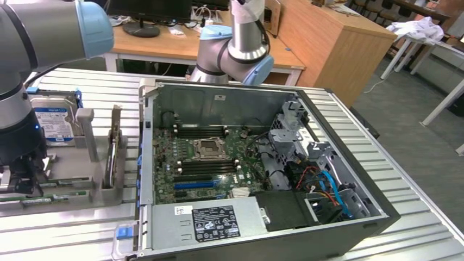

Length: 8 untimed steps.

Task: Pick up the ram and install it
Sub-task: 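Pick up the ram and move it above insertion slot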

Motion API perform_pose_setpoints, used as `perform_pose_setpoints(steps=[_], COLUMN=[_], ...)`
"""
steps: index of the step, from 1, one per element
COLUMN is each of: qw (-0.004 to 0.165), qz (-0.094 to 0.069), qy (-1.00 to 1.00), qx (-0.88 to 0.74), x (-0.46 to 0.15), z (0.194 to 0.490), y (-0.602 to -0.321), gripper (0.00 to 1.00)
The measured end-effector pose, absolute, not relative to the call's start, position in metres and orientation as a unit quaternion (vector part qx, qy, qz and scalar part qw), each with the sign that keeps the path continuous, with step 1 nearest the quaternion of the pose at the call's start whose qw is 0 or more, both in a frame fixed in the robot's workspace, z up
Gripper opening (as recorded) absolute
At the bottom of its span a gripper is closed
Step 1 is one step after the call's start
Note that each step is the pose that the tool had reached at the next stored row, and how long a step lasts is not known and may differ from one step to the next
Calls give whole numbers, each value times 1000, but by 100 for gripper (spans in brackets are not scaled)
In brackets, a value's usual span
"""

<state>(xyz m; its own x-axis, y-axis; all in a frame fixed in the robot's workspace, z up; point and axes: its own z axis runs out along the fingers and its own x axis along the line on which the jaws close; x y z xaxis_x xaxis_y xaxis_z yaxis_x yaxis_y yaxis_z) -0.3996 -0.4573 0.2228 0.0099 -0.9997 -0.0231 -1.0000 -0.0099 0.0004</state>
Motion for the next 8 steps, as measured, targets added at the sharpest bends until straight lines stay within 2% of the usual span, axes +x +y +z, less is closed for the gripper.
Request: perform_pose_setpoints(steps=[8], qw=[8], qz=[8], qy=[704], qx=[-711], x=[-397], z=[222], y=[-457], gripper=[36])
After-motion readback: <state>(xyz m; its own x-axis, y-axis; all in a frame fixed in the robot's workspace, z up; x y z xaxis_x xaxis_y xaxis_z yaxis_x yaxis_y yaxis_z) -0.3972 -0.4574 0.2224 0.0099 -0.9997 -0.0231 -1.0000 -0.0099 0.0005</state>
